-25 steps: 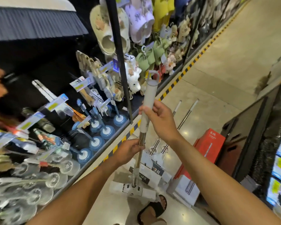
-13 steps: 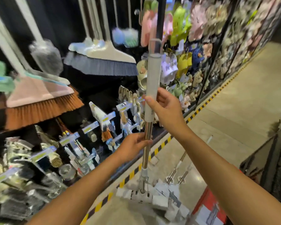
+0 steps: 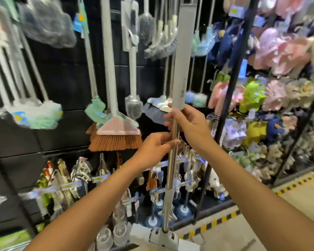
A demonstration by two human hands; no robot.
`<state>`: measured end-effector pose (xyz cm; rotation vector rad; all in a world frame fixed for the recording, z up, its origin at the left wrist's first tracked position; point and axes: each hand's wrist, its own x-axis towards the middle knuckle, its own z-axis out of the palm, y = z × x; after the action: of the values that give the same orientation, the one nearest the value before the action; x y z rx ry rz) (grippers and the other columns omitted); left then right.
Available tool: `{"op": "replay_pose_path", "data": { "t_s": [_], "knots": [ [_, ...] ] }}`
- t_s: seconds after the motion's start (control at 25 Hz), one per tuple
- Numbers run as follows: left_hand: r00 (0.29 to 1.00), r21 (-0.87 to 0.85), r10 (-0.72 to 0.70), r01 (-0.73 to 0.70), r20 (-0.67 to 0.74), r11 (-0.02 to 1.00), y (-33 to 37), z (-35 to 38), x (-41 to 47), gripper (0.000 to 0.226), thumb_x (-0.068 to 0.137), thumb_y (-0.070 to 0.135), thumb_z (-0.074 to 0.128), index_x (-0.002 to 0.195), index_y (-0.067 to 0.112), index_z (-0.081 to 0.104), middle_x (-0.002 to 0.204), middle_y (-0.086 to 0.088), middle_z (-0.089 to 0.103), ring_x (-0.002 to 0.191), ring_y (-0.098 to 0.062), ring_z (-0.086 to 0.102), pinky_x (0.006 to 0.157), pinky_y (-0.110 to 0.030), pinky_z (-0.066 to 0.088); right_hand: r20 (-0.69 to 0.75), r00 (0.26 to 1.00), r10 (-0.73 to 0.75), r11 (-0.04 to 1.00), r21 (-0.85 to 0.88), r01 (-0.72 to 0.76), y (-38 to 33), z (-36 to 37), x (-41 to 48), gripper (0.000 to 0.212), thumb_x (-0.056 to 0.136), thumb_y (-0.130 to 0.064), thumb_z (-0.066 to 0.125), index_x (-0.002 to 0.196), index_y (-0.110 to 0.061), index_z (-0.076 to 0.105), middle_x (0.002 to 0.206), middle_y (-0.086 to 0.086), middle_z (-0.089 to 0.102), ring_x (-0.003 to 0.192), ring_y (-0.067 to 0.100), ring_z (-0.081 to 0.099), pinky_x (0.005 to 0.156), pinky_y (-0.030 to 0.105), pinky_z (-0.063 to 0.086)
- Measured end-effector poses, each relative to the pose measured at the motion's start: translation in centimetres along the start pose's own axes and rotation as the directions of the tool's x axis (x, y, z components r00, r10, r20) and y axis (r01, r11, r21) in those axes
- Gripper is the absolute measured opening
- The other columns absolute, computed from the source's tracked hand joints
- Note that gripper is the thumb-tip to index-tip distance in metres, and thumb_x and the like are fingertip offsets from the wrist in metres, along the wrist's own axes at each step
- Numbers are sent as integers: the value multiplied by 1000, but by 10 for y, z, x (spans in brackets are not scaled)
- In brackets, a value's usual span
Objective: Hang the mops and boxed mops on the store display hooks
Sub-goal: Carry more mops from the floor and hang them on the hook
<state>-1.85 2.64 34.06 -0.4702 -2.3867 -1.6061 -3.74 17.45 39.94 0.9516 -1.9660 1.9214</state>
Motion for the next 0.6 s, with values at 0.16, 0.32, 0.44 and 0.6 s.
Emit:
{"op": "replay_pose_path", "data": {
  "t_s": [0.16, 0.32, 0.44, 0.6],
  "knots": [
    [988, 19, -25, 28, -153, 999, 24, -22, -26, 13, 103, 21, 64, 103, 17, 76, 101, -7, 81, 102, -23, 77, 103, -52, 56, 134, 990, -39, 997, 73, 29, -26, 20, 9, 15, 107, -15, 54, 113, -15, 68, 91, 2, 76, 80, 18, 75, 75, 35, 64],
    [961, 76, -58, 81, -270, 994, 34, -49, -67, 22, 104, 21, 63, 110, 5, 76, 103, -11, 81, 101, -22, 76, 100, -47, 58, 251, 967, -51, 987, 162, 10, -43, 57, 5, 15, 107, -18, 54, 113, -17, 68, 89, 0, 77, 79, 17, 75, 73, 30, 62],
    [936, 133, -56, 108, -347, 985, 35, -72, -112, 22, 103, 24, 64, 103, 6, 77, 94, -11, 79, 90, -24, 75, 90, -44, 61, 331, 942, -61, 970, 241, -22, -52, 95, -9, 14, 105, -21, 57, 109, -17, 70, 90, 1, 77, 78, 17, 74, 72, 31, 62],
    [879, 100, -118, 184, -462, 978, 21, -102, -187, 17, 99, 27, 68, 88, 25, 81, 88, -1, 80, 83, -12, 71, 82, -40, 56, 475, 879, -42, 920, 362, -151, -56, 165, -43, 14, 103, -21, 59, 110, -21, 71, 91, 5, 76, 78, 21, 71, 77, 43, 60]
  ]
}}
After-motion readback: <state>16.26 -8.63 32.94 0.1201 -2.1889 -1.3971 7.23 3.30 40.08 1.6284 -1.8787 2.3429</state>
